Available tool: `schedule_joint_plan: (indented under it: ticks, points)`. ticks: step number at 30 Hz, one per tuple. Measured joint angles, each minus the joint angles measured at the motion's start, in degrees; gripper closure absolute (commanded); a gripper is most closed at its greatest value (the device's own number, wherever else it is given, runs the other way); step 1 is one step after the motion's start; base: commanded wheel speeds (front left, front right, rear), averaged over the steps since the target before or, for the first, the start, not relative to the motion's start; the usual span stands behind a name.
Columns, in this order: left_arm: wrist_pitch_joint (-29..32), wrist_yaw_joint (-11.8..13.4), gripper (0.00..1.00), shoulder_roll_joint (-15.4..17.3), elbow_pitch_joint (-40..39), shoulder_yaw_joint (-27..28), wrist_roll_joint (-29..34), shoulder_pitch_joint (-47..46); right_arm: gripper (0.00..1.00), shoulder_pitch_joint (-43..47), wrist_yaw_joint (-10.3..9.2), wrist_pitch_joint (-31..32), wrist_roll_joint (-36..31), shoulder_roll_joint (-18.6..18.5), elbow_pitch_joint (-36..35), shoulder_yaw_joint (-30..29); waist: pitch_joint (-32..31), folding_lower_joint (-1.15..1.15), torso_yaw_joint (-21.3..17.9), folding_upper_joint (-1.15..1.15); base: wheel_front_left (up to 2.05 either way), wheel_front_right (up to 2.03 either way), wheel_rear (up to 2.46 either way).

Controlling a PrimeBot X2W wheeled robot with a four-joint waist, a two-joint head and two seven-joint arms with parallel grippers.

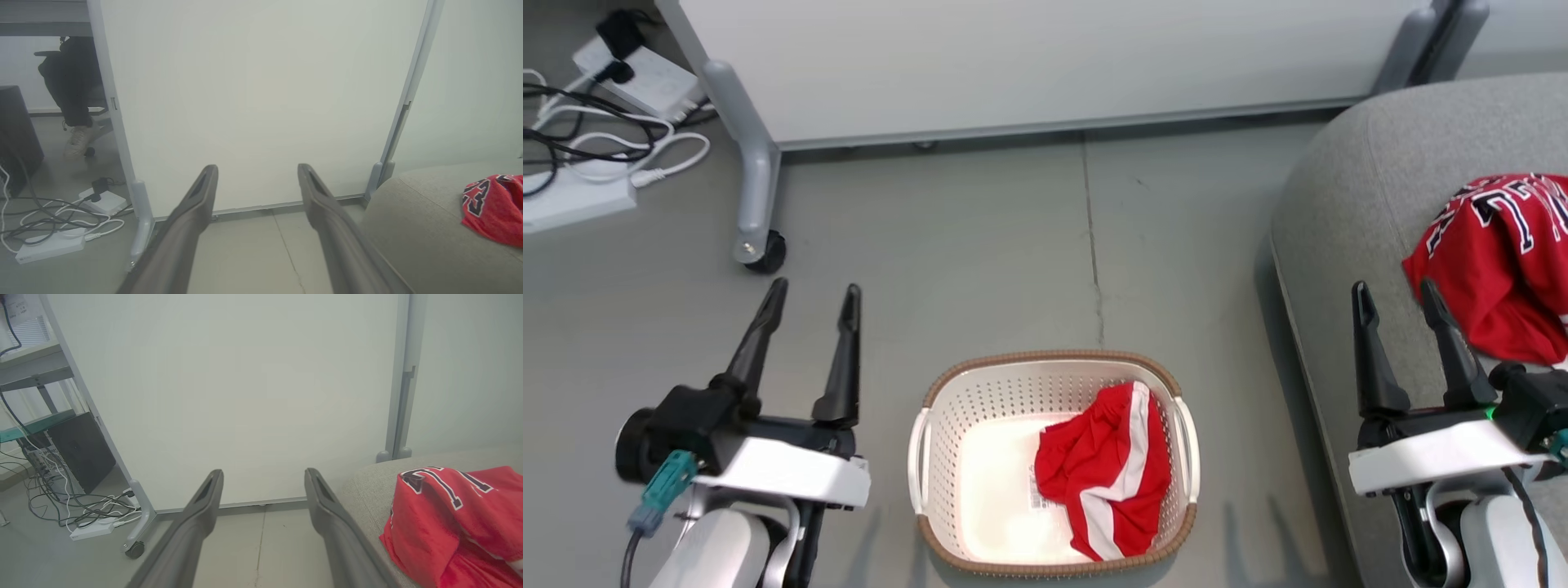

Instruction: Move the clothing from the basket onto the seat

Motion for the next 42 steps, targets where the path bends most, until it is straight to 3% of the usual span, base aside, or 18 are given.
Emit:
schedule_joint_plan:
  ticks: [7,21,42]
  points:
    - [0.0,0.1,0.0,-1.6,-0.2,5.5,0.6,5.1,0.0,2.9,0.0,0.9,0.0,0.0,-0.8,-0.1,-3.5,0.0,1.0,0.0,0.0,0.0,0.0]
    - [-0.1,-2.8,0.0,-4.9,0.3,11.2,4.4,12.1,0.0,8.6,0.0,2.5,-1.0,0.0,-2.1,-2.6,-7.7,0.0,1.2,0.0,0.0,0.0,0.0]
    - [-0.1,-5.2,0.0,-6.8,4.6,13.0,8.3,13.5,0.0,11.1,0.0,5.4,-2.0,0.0,-5.5,-2.6,-9.1,0.0,1.2,0.0,0.0,0.0,0.0]
